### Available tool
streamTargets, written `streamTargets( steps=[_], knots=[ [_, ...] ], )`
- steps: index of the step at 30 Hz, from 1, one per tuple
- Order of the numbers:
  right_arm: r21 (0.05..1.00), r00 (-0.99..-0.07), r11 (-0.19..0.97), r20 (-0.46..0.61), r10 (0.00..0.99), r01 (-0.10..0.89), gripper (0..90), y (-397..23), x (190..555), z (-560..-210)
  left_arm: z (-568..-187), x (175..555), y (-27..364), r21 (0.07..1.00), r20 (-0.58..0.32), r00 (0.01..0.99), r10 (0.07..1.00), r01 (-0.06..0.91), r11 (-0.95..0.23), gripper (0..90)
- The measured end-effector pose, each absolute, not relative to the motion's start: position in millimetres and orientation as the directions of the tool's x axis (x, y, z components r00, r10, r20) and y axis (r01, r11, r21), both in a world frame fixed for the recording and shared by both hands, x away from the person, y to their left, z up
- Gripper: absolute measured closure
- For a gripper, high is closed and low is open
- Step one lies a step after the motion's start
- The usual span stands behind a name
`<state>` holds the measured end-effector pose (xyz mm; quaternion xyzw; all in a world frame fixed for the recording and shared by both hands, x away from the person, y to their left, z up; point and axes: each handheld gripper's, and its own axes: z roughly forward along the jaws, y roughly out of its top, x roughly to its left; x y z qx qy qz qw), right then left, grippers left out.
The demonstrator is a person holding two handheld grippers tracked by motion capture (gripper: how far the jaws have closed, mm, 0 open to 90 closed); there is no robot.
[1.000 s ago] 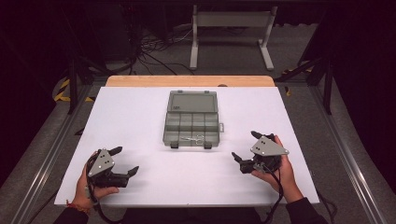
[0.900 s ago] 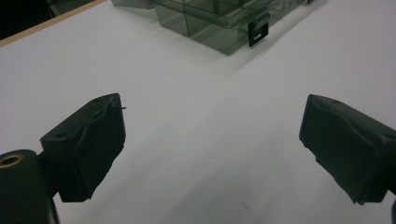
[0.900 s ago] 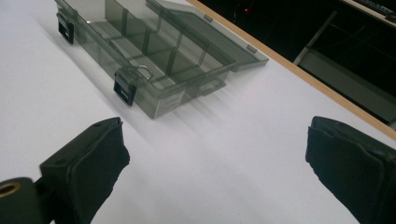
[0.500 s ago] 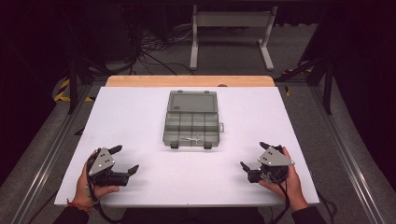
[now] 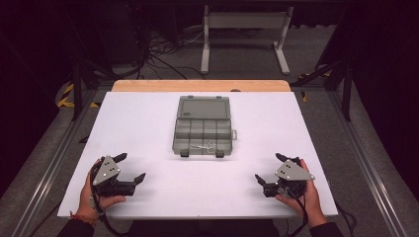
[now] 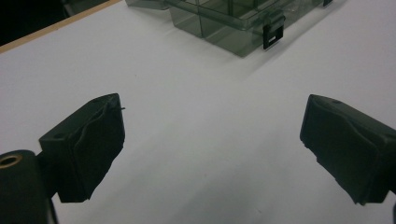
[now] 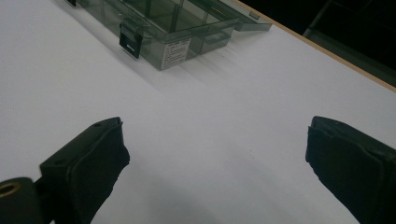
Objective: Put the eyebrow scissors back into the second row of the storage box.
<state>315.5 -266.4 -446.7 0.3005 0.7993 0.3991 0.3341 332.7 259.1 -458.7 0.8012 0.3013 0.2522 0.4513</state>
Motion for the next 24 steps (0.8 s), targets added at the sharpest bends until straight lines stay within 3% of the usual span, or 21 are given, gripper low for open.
streamTargets(
  steps=[24],
  knots=[
    [0.853,-0.604,0.479,-0.274,0.749,0.208,5.7,-262.1,317.0,-446.6,-458.7,332.2,259.2,0.870,0.148,0.689,0.709,0.250,-0.424,7.1]
  ],
)
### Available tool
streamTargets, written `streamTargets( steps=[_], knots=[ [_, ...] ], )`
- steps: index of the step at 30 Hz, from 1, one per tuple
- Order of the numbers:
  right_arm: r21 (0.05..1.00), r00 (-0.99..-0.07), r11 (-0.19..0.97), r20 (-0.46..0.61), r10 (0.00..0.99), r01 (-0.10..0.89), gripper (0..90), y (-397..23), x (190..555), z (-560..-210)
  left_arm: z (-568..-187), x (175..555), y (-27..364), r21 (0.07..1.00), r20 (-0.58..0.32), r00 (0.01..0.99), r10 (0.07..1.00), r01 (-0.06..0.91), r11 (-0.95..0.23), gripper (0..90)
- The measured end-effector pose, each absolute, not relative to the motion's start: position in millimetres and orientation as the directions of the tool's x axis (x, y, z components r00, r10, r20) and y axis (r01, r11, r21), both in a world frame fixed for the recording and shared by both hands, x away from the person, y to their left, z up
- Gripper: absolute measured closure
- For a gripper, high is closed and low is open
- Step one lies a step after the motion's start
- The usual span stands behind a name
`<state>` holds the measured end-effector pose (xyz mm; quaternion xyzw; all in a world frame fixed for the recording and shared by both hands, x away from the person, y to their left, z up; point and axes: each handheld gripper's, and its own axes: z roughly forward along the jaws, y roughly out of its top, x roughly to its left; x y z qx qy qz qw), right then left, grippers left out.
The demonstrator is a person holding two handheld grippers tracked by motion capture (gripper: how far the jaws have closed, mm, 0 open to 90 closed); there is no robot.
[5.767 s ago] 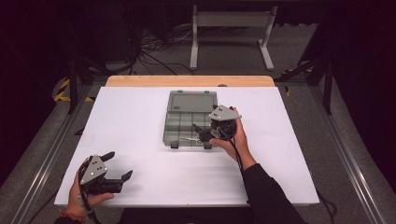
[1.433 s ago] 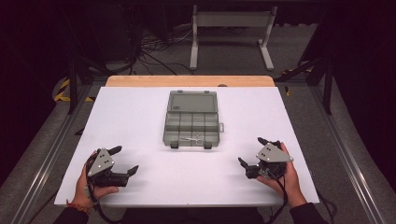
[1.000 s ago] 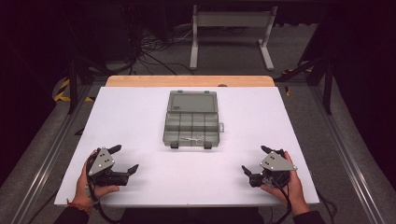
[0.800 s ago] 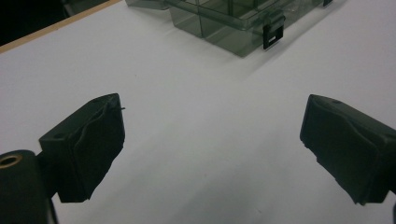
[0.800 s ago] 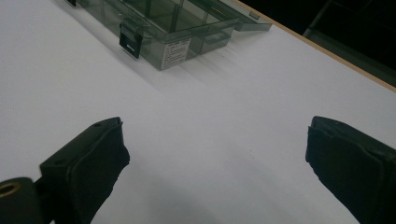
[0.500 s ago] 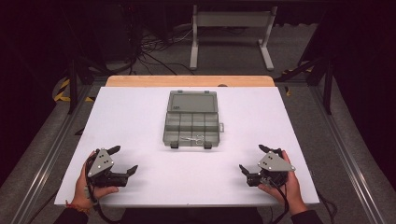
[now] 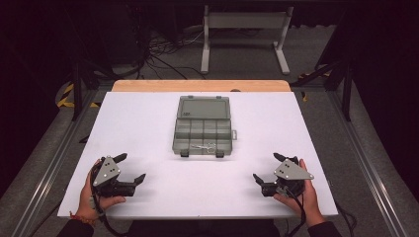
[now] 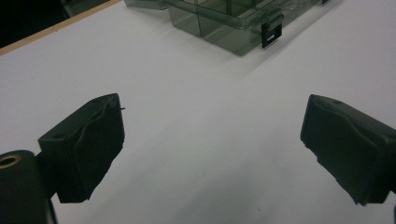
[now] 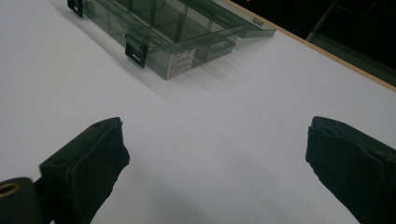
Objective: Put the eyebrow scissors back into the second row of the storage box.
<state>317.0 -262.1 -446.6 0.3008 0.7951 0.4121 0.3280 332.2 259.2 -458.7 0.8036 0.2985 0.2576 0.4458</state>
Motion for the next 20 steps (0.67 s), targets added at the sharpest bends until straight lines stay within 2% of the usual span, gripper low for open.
streamTargets(
  steps=[20],
  knots=[
    [0.854,-0.602,0.474,-0.266,0.753,0.215,5.9,-264.4,319.5,-449.3,-460.3,334.7,258.4,0.866,0.143,0.696,0.703,0.255,-0.429,7.0]
  ],
)
